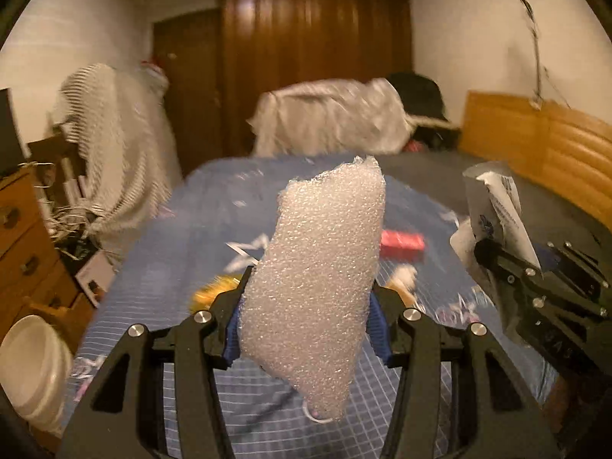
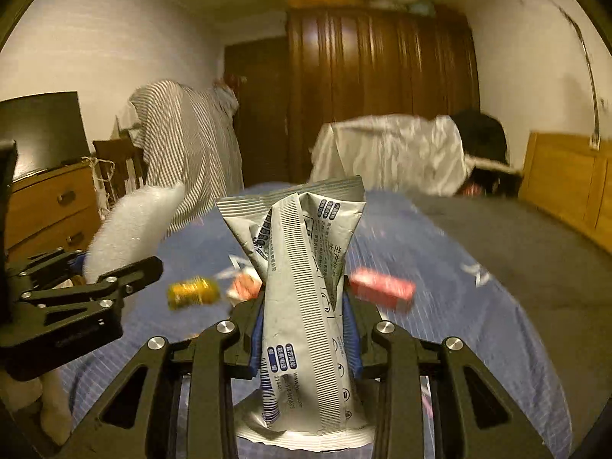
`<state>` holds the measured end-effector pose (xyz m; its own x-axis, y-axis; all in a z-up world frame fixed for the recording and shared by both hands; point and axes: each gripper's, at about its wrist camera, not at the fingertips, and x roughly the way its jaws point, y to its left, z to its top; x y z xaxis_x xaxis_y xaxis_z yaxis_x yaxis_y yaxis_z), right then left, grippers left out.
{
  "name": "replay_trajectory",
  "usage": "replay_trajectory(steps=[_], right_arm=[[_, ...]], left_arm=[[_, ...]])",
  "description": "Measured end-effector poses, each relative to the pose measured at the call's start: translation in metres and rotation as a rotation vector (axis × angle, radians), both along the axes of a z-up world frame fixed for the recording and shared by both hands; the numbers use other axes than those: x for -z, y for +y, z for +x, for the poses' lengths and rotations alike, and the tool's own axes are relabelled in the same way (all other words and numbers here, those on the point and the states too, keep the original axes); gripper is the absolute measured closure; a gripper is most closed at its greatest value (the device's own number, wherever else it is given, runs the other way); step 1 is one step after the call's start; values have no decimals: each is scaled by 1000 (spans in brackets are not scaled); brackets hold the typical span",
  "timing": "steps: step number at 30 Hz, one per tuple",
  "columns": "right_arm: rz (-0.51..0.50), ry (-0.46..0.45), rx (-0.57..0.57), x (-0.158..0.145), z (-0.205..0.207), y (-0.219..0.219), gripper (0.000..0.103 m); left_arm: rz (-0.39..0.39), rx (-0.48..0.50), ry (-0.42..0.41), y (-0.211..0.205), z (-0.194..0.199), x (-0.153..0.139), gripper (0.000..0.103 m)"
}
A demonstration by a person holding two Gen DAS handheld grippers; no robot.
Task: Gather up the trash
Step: 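Carry the wrapper packet and foam sheet over the white bucket with both tools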
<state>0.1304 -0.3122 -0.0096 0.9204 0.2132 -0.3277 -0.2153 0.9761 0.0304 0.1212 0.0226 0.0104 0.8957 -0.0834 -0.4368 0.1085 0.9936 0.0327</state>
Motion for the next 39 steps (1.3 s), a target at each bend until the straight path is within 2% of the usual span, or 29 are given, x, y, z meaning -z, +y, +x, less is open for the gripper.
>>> replay_trajectory(steps=[3, 11, 17, 23, 26, 33, 39], right_arm=[[14, -16, -15, -15, -2, 13, 69], [18, -38, -77, -47, -3, 54, 69], [31, -32, -175, -74, 3, 103, 69], [46, -12, -303, -102, 8, 179, 69], [43, 9, -381, -114, 8, 231, 69], [21, 77, -539, -128, 7, 345, 69], [-13, 157, -655, -129, 6, 444, 69]], left_arm=[[2, -51, -50, 10, -8, -16, 53], [-4, -101, -93, 36, -19, -42, 53], [-6, -203, -89, 90, -24, -50, 53], [-5, -313, -80, 150, -34, -60, 53], [-10, -375, -71, 182, -39, -62, 53], [-26, -504, -40, 256, -57, -64, 53], [-52, -603, 6, 317, -72, -59, 53]])
